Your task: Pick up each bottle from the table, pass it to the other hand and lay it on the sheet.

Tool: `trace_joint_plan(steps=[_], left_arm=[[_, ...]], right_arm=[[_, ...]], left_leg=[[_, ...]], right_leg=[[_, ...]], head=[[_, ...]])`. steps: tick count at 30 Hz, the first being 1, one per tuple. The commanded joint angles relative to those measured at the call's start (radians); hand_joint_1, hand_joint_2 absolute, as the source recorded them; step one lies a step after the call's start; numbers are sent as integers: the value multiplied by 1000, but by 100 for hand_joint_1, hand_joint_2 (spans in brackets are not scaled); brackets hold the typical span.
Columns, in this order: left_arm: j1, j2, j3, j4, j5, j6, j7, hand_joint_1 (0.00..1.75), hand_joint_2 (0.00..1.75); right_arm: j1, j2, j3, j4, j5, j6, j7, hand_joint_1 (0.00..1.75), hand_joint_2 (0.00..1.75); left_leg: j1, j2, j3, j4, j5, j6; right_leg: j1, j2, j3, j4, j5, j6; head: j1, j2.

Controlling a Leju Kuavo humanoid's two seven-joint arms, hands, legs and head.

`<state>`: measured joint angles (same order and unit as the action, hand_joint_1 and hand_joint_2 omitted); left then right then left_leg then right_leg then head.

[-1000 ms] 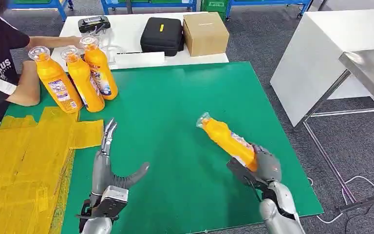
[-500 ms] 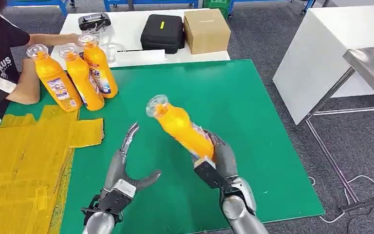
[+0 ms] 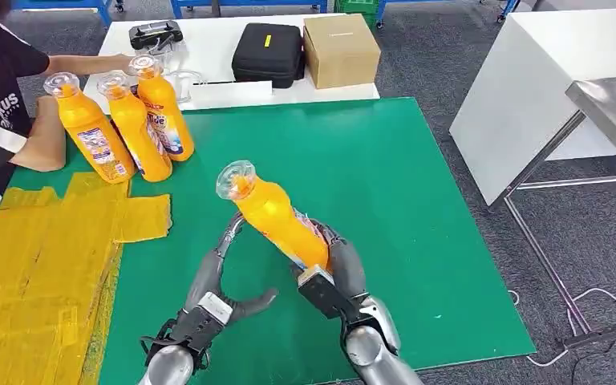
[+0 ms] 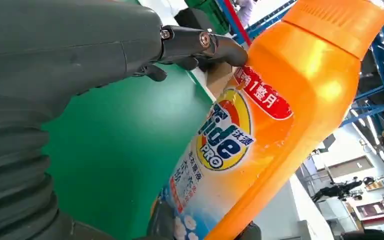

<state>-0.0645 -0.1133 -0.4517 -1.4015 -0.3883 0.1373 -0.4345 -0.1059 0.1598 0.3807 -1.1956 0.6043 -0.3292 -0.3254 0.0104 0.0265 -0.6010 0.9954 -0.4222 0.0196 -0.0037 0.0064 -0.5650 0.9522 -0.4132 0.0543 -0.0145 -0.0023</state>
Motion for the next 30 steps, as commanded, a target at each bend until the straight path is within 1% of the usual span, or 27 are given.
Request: trace_joint_plan(steps=[1,3,7,8,10,12,15,17,21,24,27,28,29,30], left_arm=[[-47,28,-35,63,32,-44,11,0,175],[-53,24,-32,68,53,-60,11,0,175],[-70,20,-28,81,105,-109,19,0,175],[-75,14,-15,90,163,-150,33,0,175],[-88,11,8,108,235,-192,59,0,175],[-91,13,12,110,239,-194,60,0,175],[-109,2,53,145,377,-261,112,0,175],[-131,-3,84,189,516,-331,159,0,175],[-167,0,105,259,643,-388,185,0,175],[-178,8,87,273,671,-393,181,0,175],[-178,0,88,266,701,-368,176,0,175],[-177,-2,90,265,703,-363,176,3,175],[-174,-4,91,258,709,-350,174,161,175],[-174,-3,87,255,712,-341,173,175,175]], right_arm=[[-60,6,86,142,5,44,-20,175,175],[-68,16,119,172,15,50,-29,175,175],[-84,34,191,232,63,30,-34,175,175],[-90,38,215,251,71,25,-43,175,175],[-96,43,252,274,93,10,-48,175,175],[-94,46,255,276,95,7,-48,175,175],[-108,47,289,309,107,-10,-52,175,175],[-121,54,311,342,109,-26,-59,175,175],[-144,66,332,390,98,-46,-68,175,175],[-155,66,346,413,90,-61,-66,175,175],[-159,65,355,422,77,-67,-65,175,175],[-159,65,355,422,77,-69,-65,175,175],[-158,64,358,422,73,-72,-63,175,175],[-158,63,360,422,69,-75,-62,175,175]], left_leg=[[0,-1,2,-1,0,0],[-1,-2,4,-1,-1,-1],[0,-1,3,-1,0,-1],[-1,-3,4,-1,-1,-1],[-1,-1,3,-1,-1,-1],[-1,-1,3,-1,0,-1],[-1,-3,3,-1,0,-1],[-1,-3,3,-1,0,-1],[0,-3,2,-1,1,-2],[0,-4,1,-1,1,-2],[0,-5,2,0,1,-2],[0,-3,0,-1,1,-2],[0,-5,2,0,1,-2],[0,-4,0,0,1,-2]], right_leg=[[0,0,2,0,0,-1],[-1,0,3,1,-1,-2],[0,0,2,0,-1,-1],[-1,-1,3,2,-2,-2],[-1,0,2,2,-1,-2],[-1,0,1,2,-1,-2],[-1,-1,1,3,-2,-2],[-1,-1,1,3,-2,-3],[0,-2,0,3,-2,-3],[0,-3,-1,2,-1,-2],[0,-3,0,3,-2,-3],[0,-3,-1,2,-1,-2],[-1,-4,0,3,-3,-3],[0,-3,-1,3,-2,-2]], head=[[0,0],[0,0],[0,0],[0,0],[0,0],[0,0],[0,0],[0,0],[0,0],[0,0],[0,0],[0,0],[0,0],[0,0]])
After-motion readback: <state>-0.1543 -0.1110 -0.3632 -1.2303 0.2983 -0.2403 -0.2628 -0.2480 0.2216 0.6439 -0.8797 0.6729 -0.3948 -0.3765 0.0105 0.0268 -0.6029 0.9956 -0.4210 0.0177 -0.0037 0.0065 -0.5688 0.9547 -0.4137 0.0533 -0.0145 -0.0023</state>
